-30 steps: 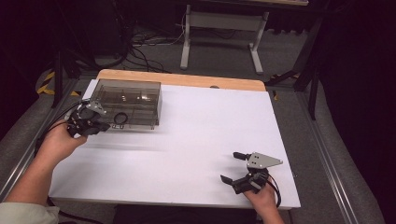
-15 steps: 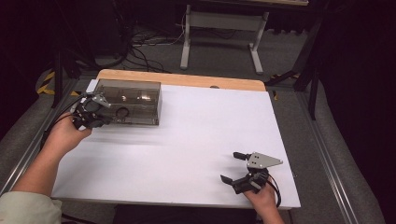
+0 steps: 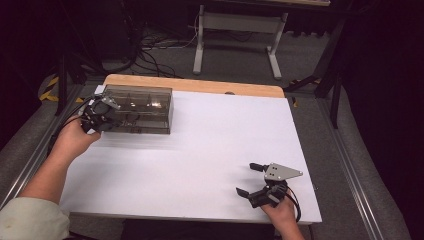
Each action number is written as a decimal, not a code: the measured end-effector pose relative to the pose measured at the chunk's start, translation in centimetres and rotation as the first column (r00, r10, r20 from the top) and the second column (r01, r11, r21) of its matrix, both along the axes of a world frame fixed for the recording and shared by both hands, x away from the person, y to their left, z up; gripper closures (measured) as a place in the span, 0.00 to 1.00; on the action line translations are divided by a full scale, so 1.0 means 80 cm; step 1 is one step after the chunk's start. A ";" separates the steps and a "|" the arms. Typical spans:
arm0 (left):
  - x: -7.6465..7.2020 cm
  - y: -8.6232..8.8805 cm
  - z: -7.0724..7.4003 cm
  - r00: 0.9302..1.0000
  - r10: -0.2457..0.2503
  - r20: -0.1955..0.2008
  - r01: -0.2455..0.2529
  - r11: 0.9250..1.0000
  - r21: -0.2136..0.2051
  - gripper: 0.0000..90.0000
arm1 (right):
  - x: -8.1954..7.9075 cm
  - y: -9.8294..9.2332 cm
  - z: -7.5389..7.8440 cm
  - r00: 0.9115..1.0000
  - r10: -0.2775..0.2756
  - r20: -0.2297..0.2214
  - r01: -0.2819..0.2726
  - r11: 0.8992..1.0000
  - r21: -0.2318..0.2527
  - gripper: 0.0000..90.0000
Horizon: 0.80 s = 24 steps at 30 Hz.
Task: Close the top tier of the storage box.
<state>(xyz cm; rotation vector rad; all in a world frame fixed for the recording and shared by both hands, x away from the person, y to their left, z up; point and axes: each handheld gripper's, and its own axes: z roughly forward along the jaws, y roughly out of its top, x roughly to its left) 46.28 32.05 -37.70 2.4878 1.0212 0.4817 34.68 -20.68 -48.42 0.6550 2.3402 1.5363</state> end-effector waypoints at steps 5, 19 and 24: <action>0.007 -0.001 -0.002 1.000 0.010 0.003 -0.010 1.000 0.006 1.00 | 0.000 0.000 0.000 1.000 0.001 0.000 -0.001 1.000 0.000 0.01; 0.025 -0.001 -0.010 1.000 0.030 -0.006 -0.030 0.999 -0.018 1.00 | 0.000 0.000 0.000 1.000 0.003 0.001 -0.003 1.000 0.000 0.01; 0.022 -0.004 -0.010 0.999 0.044 0.006 -0.044 0.999 0.001 0.99 | 0.000 0.000 0.000 1.000 0.004 0.001 -0.004 1.000 0.000 0.01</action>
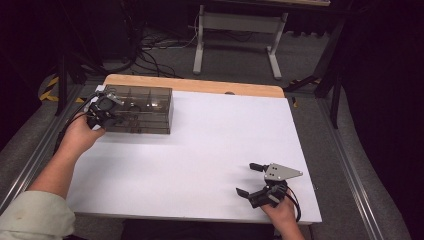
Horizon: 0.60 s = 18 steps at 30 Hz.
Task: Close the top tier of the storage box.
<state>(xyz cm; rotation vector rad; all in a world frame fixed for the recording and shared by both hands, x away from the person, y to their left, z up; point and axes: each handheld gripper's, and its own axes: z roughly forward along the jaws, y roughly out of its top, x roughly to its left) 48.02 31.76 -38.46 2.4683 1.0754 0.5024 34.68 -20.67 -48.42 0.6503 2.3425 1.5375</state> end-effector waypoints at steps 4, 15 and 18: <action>-0.006 0.000 0.004 1.000 -0.013 -0.006 0.013 1.000 -0.009 0.96 | 0.000 0.000 0.000 1.000 0.000 -0.002 0.000 1.000 -0.001 0.01; -0.027 -0.009 0.019 0.999 -0.020 0.049 0.022 0.999 -0.031 0.78 | 0.001 -0.001 0.000 1.000 -0.002 -0.010 0.002 1.000 0.006 0.01; -0.032 -0.014 0.025 0.997 -0.029 0.067 0.032 0.999 -0.042 0.71 | 0.001 -0.002 0.000 1.000 -0.005 -0.008 0.005 1.000 0.013 0.01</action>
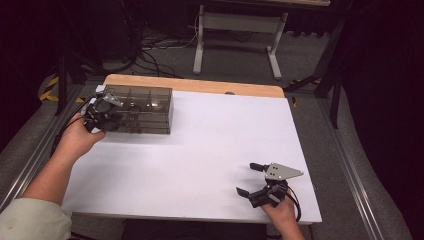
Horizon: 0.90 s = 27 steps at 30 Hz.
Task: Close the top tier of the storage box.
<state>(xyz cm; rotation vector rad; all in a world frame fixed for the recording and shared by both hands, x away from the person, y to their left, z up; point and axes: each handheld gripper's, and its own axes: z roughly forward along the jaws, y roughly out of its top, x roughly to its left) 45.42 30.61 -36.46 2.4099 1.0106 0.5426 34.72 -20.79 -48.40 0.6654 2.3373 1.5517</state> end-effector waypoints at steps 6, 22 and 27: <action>-0.009 -0.009 0.008 1.000 -0.021 0.014 0.021 0.999 -0.033 0.56 | 0.000 -0.001 0.000 1.000 -0.003 0.000 0.003 1.000 0.009 0.01; -0.067 -0.028 0.013 0.987 -0.093 0.130 0.130 0.940 -0.314 0.07 | 0.013 -0.006 0.007 1.000 -0.006 -0.024 0.008 0.997 0.075 0.01; -0.088 -0.024 -0.003 0.979 -0.112 0.173 0.173 0.901 -0.398 0.03 | 0.015 -0.006 0.008 1.000 -0.010 -0.020 0.012 0.996 0.086 0.01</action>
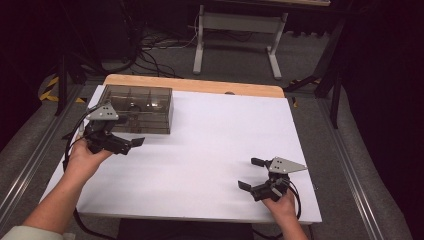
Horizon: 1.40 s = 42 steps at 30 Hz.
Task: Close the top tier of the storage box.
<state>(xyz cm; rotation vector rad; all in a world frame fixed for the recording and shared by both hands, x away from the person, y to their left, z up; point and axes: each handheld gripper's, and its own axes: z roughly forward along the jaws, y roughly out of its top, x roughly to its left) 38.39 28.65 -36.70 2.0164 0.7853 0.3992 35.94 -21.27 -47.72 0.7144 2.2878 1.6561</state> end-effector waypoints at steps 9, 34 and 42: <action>-0.027 0.010 -0.041 0.998 -0.018 0.064 0.025 0.994 -0.110 0.03 | 0.000 0.002 0.002 1.000 0.006 0.004 -0.006 1.000 0.003 0.01; -0.051 0.016 -0.132 0.995 -0.057 0.086 0.069 0.988 -0.140 0.01 | -0.003 0.002 0.002 1.000 0.012 -0.004 -0.012 1.000 -0.014 0.01; -0.050 0.016 -0.134 0.994 -0.038 0.100 0.051 0.990 -0.130 0.01 | -0.002 0.004 0.001 1.000 0.018 -0.005 -0.018 1.000 -0.017 0.01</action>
